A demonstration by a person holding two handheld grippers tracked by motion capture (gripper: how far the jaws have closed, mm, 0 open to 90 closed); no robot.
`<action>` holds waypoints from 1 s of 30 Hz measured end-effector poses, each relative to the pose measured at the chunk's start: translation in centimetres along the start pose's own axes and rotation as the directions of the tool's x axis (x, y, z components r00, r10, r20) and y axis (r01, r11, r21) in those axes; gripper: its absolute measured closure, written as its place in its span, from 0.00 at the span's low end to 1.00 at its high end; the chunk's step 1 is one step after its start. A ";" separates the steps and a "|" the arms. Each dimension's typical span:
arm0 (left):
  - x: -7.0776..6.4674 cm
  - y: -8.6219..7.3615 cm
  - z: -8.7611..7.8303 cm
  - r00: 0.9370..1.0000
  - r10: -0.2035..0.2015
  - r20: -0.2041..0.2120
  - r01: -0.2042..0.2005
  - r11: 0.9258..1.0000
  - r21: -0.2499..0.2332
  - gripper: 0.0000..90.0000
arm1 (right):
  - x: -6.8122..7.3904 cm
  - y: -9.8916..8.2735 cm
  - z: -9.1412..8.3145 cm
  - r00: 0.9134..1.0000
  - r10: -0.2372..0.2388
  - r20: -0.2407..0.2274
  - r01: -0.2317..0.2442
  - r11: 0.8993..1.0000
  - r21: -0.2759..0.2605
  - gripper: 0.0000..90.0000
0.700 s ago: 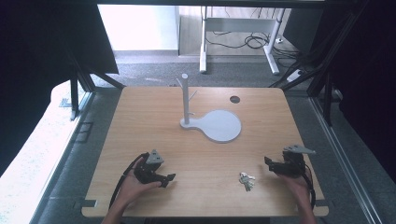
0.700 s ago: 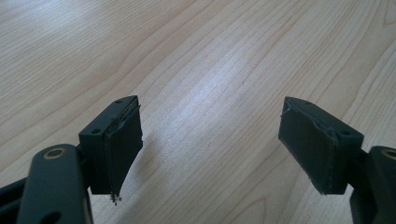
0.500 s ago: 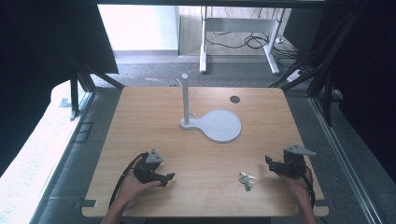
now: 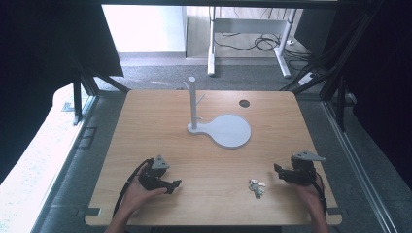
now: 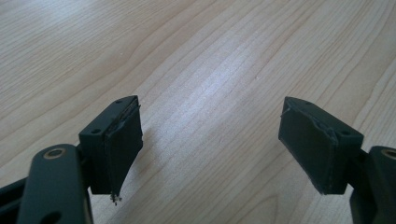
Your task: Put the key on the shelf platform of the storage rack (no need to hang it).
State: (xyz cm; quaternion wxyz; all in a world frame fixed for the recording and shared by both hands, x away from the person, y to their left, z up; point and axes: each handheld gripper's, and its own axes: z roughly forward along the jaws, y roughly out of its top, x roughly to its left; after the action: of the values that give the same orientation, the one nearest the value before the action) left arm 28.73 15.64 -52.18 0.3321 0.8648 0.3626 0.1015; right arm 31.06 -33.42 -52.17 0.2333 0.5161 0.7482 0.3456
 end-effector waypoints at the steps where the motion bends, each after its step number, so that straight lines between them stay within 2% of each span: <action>1: 0.0 0.0 0.0 1.000 -0.001 0.001 0.001 1.000 -0.002 0.24 | 0.0 0.0 0.0 1.000 0.002 -0.002 -0.002 1.000 0.000 0.27; 9: -0.1 0.0 0.0 1.000 0.003 0.004 -0.003 1.000 0.002 0.24 | -0.3 0.1 -0.4 1.000 0.020 -0.013 -0.020 1.000 0.009 0.32; 16: 0.0 0.0 -0.1 1.000 0.000 0.001 0.000 1.000 -0.001 0.24 | -0.4 0.0 -0.4 1.000 0.011 -0.019 -0.011 1.000 0.017 0.34; 20: -0.1 0.0 0.0 1.000 0.006 0.007 -0.006 1.000 0.004 0.24 | -0.2 0.1 -0.5 0.999 0.018 -0.040 -0.018 1.000 0.008 0.35; 23: -0.2 0.0 0.1 1.000 0.016 0.012 -0.016 1.000 0.010 0.24 | 0.1 0.1 -0.5 0.999 0.000 -0.038 0.001 1.000 0.011 0.35; 28: -0.1 0.0 0.1 1.000 0.006 0.005 -0.006 1.000 0.010 0.24 | 0.2 0.1 -0.5 0.999 -0.010 -0.041 0.010 1.000 0.015 0.37; 30: -0.2 0.0 0.1 1.000 -0.001 0.001 0.001 1.000 0.008 0.24 | 0.2 0.1 -0.7 0.999 0.006 -0.044 -0.005 1.000 0.020 0.37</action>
State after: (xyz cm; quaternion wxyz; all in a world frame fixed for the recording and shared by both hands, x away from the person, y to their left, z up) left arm 28.66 15.44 -52.25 0.3291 0.8660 0.3631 0.0995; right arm 30.59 -33.36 -51.65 0.2107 0.5127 0.7551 0.3503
